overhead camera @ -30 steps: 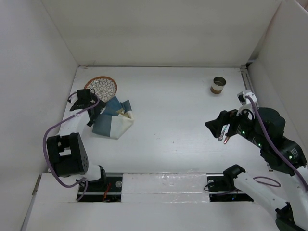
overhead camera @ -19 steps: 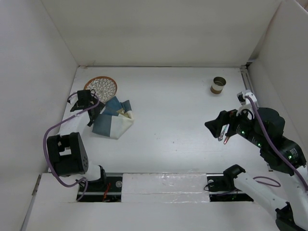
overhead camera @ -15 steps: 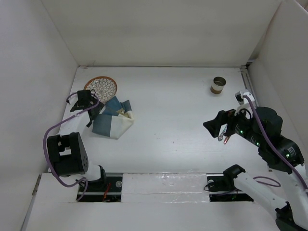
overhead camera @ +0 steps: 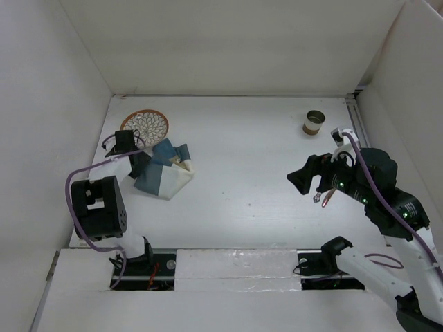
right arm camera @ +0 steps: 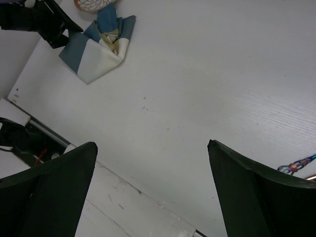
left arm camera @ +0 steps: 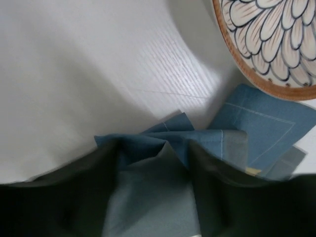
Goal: Set the dinner table for one person
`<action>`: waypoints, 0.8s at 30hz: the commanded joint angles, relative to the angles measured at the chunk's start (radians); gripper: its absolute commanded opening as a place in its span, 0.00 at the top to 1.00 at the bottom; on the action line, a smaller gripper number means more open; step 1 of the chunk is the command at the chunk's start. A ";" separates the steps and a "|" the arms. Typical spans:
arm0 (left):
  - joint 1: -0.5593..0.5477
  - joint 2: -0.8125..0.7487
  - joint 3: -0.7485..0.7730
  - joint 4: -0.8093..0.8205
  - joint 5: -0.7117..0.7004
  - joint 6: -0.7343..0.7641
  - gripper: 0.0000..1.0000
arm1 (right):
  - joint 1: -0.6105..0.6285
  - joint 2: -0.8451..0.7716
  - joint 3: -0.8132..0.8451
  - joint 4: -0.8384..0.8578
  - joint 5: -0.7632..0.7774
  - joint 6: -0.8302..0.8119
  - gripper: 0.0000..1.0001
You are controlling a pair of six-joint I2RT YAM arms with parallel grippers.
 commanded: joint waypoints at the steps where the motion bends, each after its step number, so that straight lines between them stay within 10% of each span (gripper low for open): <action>1: -0.009 -0.015 0.001 0.050 0.090 0.038 0.61 | 0.007 -0.005 -0.001 0.065 -0.001 0.006 0.00; 10: -0.106 -0.199 0.130 0.031 0.214 0.077 0.90 | 0.016 0.015 0.008 0.076 0.009 0.006 0.00; 24: -0.305 -0.490 -0.089 0.092 0.434 -0.013 0.95 | 0.017 0.066 0.017 0.116 0.045 0.006 0.00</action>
